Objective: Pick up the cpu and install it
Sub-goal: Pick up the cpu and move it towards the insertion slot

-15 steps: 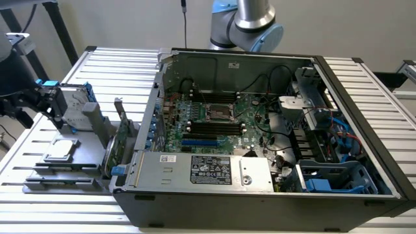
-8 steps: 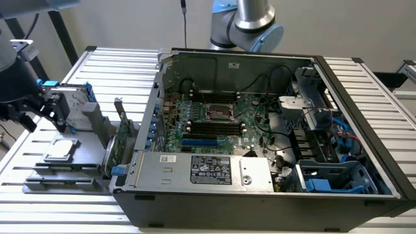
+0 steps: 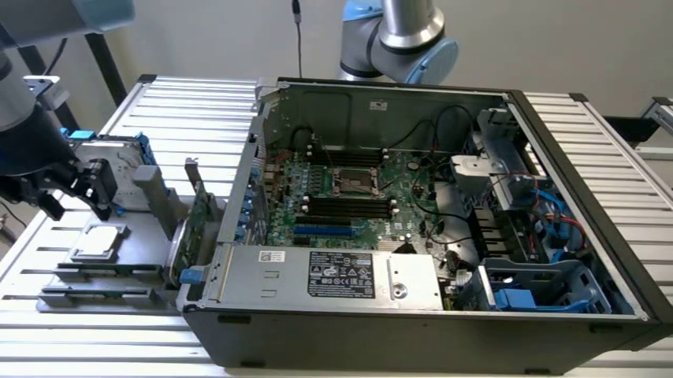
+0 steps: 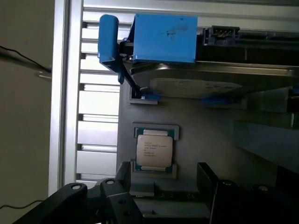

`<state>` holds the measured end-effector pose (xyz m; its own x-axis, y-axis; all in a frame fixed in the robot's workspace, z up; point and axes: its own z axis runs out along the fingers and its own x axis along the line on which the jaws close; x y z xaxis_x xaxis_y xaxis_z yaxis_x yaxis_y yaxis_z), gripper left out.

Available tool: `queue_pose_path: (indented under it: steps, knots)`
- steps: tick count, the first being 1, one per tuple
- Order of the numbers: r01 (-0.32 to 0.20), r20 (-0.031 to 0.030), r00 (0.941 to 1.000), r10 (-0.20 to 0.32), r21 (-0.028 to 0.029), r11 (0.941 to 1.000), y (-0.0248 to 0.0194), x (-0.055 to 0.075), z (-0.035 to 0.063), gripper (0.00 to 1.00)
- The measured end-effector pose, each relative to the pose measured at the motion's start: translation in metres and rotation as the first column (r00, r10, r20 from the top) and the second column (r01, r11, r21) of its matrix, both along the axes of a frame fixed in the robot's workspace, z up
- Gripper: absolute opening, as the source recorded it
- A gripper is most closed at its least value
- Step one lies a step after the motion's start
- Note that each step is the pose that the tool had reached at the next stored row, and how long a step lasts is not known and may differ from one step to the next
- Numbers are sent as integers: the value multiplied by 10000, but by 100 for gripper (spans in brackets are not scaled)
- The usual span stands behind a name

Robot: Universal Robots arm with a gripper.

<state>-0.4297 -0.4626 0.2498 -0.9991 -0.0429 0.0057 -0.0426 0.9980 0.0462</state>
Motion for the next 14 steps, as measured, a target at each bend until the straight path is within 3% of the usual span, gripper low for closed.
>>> queue_pose_path:
  steps: [14]
  knots:
    - [-12, 1, 10000, 12, 1, 10000, -1, -29, -255, 68]
